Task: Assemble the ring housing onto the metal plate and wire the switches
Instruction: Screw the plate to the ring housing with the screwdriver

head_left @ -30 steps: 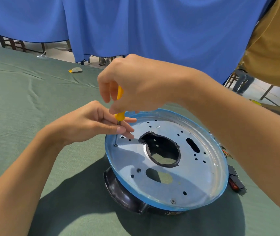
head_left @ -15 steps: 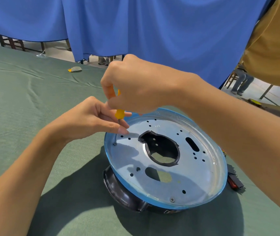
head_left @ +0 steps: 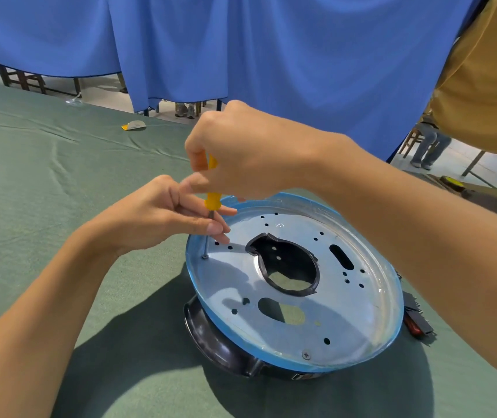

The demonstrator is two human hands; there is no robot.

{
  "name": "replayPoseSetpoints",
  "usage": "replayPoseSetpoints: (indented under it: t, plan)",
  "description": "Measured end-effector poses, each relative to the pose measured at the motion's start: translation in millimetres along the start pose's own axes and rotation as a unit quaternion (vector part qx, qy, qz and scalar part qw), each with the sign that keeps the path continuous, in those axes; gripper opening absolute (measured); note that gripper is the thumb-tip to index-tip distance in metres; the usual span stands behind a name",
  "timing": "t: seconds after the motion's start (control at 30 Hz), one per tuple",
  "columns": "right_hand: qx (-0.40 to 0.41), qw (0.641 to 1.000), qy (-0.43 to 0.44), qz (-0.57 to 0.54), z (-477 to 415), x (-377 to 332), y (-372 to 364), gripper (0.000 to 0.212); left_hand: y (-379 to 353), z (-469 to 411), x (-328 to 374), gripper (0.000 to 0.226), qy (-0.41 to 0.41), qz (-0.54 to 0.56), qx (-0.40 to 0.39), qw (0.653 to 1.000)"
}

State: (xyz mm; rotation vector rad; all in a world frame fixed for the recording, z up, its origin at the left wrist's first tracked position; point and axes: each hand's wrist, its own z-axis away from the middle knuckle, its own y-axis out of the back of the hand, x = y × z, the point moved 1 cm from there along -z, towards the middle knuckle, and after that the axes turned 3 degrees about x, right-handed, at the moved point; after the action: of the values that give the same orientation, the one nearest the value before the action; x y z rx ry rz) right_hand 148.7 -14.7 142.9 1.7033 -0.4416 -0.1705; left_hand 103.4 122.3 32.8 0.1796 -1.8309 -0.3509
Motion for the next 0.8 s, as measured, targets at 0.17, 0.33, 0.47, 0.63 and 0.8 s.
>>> replayPoseSetpoints:
  t: [0.17, 0.33, 0.47, 0.63, 0.8]
  plan:
    - [-0.031, 0.997, -0.015, -0.062, 5, -1, 7, 0.018, -1, 3, 1, 0.026, 0.028, 0.006, -0.037, 0.999]
    - [0.018, 0.999, -0.039, 0.024, 1, -2, -6, 0.041, -2, 2, 13, 0.033, -0.036, 0.013, 0.117, 0.992]
    - [0.010, 0.999, -0.019, -0.026, 7, 4, 2, 0.035, -6, 4, 13, 0.028, -0.075, 0.037, 0.170, 0.982]
    - [0.002, 0.996, -0.015, -0.083, 10, 7, 11, 0.007, -9, 7, 12, 0.023, -0.074, 0.022, 0.064, 0.995]
    - [0.078, 0.996, -0.032, -0.025, 3, 9, -1, 0.017, -29, -6, 8, 0.023, -0.125, 0.040, 0.217, 0.967]
